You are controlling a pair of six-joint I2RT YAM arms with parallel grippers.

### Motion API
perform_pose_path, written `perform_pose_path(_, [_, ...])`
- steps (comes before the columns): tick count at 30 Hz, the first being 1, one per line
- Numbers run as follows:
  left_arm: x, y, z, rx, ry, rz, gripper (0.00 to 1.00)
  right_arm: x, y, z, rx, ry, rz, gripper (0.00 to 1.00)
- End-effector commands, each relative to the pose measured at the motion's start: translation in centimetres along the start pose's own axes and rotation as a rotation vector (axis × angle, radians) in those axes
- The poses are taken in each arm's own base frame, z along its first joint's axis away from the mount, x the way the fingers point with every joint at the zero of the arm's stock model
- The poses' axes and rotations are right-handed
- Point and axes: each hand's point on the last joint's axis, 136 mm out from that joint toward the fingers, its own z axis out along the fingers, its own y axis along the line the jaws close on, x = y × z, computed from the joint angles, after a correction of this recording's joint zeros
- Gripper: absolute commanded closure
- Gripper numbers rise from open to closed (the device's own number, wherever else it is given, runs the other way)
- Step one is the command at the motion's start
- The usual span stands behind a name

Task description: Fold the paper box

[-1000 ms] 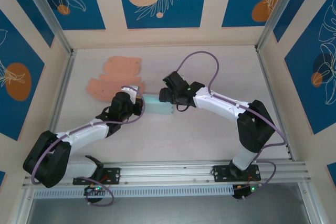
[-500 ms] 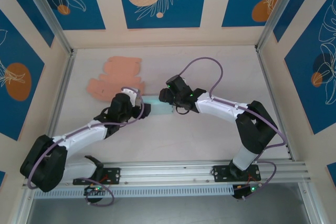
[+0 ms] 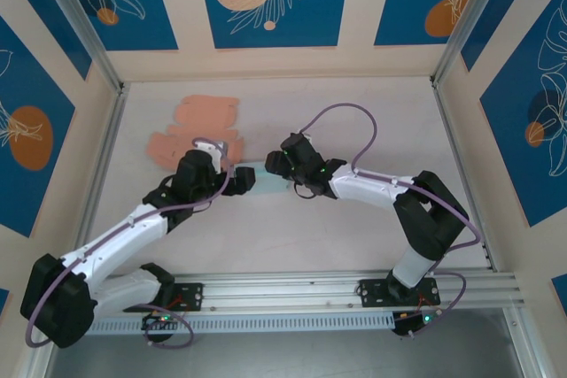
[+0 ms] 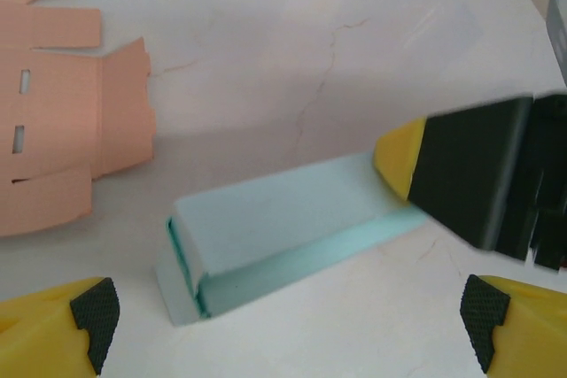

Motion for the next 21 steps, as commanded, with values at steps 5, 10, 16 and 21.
perform_pose_path(5, [-0.3,2.9,2.2,-0.146,0.057,-0.037,0.03,6.3,-6.5,1.0,0.209,0.178,-0.051,0.37])
perform_pose_path(10, [2.5,5.5,3.8,-0.192,0.105,-0.099,0.22,6.2,-6.7,0.9,0.217,0.172,-0.053,0.37])
perform_pose_path(16, [5.2,7.0,5.1,-0.157,0.141,-0.188,0.38,6.5,-7.1,1.1,0.224,0.178,-0.048,0.37])
perform_pose_path(21, [8.6,8.1,5.6,-0.162,0.190,-0.233,0.49,7.1,-7.0,1.5,0.181,0.180,-0.037,0.44])
